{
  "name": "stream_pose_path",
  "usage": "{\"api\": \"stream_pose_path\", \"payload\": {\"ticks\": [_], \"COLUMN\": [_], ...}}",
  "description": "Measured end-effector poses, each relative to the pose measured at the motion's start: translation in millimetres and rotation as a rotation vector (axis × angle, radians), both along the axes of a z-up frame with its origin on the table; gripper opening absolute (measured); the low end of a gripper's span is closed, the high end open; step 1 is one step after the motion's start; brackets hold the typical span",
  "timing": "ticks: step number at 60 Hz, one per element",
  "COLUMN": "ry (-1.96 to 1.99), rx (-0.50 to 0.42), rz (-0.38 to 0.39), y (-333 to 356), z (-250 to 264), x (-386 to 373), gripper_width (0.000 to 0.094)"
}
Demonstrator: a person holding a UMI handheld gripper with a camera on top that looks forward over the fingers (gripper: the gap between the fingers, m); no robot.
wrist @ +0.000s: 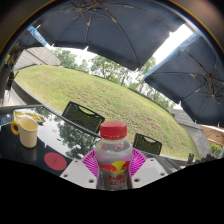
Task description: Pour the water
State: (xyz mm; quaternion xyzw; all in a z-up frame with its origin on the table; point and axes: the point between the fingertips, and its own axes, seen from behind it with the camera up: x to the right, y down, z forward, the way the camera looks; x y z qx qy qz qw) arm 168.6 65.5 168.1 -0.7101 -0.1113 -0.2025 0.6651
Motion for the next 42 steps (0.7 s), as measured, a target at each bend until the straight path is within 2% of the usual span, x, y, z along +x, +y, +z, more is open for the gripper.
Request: {"api": "stream_pose_path", "payload": {"ticks": [6, 12, 15, 23, 31, 37, 42], "ry": [-0.287, -0.718, -0.94, -1.458, -1.815, -1.887, -1.902], "rx": [0.04, 0.079, 0.107, 0.092, 0.085, 0.02, 0.009], "rz": [0.032, 0.088, 0.109, 0.147, 0.12, 0.123, 0.112], "y": [41.0, 65.2, 84.3, 109.0, 121.5, 137.3, 140.5], "z": [36.1, 50.4, 43.9, -9.3, -24.5, -42.9, -38.7], "x": [-77.1, -162.6, -208.9, -262.4, -253.1, -236.5, -218.8], "gripper_width": [0.0332, 0.0333, 0.0335, 0.0333, 0.0333, 0.0334, 0.0333]}}
